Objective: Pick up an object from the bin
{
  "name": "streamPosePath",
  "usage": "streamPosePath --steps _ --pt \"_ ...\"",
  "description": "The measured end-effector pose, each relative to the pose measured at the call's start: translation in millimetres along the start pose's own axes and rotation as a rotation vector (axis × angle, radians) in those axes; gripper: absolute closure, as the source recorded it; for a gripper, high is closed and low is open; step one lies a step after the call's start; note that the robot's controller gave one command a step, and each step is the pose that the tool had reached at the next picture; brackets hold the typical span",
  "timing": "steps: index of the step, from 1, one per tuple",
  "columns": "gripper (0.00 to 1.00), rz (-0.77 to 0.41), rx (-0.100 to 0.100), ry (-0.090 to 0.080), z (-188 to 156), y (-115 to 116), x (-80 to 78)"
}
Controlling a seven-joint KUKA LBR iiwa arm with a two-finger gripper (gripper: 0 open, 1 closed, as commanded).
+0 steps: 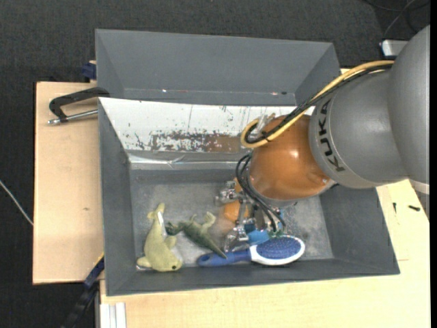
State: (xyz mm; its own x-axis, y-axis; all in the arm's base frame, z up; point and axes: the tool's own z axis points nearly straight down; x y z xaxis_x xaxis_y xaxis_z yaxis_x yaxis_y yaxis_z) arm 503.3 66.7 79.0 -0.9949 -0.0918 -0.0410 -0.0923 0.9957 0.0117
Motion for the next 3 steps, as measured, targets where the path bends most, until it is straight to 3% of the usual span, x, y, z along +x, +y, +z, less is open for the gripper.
streamPosePath --steps 1,2,3 --pt "0.0 -0.223 0.004 0.033 9.3 103.1 -38.7" --pt "1.0 -0.218 0.003 0.026 6.7 101.5 -40.7" --pt "1.0 -0.373 0.007 0.029 -122.1 14.2 -57.9"
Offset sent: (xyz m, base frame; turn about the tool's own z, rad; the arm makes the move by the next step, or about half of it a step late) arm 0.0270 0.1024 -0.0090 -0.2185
